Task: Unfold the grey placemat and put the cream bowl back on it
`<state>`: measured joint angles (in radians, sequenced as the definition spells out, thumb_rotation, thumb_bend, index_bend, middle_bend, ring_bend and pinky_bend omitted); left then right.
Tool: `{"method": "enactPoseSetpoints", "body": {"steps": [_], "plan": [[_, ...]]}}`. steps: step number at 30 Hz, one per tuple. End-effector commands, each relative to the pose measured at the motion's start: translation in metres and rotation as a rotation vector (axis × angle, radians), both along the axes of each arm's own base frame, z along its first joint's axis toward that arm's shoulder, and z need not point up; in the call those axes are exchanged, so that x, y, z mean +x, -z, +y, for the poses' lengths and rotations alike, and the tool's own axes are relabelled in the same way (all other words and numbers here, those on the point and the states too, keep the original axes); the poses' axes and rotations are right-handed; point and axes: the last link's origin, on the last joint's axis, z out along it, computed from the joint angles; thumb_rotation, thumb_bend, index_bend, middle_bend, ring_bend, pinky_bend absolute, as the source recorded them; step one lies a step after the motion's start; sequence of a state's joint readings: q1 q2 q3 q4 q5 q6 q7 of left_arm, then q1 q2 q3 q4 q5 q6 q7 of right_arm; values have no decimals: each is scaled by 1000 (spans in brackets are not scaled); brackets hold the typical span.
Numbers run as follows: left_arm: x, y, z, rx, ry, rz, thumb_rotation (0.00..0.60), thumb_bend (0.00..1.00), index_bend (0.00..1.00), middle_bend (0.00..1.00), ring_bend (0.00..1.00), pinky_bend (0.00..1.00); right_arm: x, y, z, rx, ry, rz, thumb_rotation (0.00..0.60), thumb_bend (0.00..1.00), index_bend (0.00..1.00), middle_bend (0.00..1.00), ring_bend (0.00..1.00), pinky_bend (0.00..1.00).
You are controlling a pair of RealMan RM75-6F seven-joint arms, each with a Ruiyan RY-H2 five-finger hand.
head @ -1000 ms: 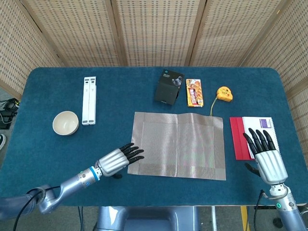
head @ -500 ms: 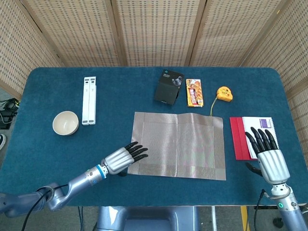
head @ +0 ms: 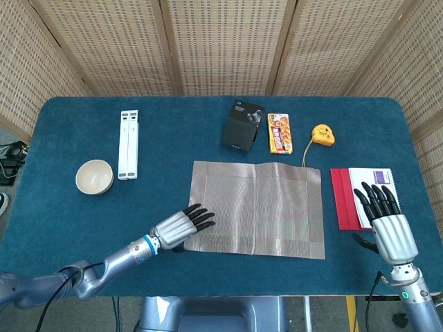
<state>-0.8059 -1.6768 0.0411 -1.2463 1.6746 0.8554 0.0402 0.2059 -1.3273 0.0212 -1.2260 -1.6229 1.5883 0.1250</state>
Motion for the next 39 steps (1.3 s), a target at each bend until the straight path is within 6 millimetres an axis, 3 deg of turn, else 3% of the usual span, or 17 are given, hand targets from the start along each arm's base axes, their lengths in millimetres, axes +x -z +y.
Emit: {"method": "enactPoseSetpoints", "body": {"steps": [1,10,17,21,39], "plan": [[1,1,0,-5,-1,-1,600,125,91,0,0,0,0,1,0,11,5,-17,600,0,0,0,0,0],[8,2,2,-4,6,-13,600,388,113,0,0,0,2,-1,1,22,1,-40,600,0,0,0,0,0],[15,2,4,11,11,-33,600,443,143,0,0,0,4,0,2,29,-5,-47,600,0,0,0,0,0],[18,2,4,11,2,-49,600,527,183,0,0,0,4,0,2,34,-9,-48,600,0,0,0,0,0],[18,3,4,31,-17,-83,600,550,689,0,0,0,9,-1,5,37,-35,-70,600,0,4,0,0,0]]}}
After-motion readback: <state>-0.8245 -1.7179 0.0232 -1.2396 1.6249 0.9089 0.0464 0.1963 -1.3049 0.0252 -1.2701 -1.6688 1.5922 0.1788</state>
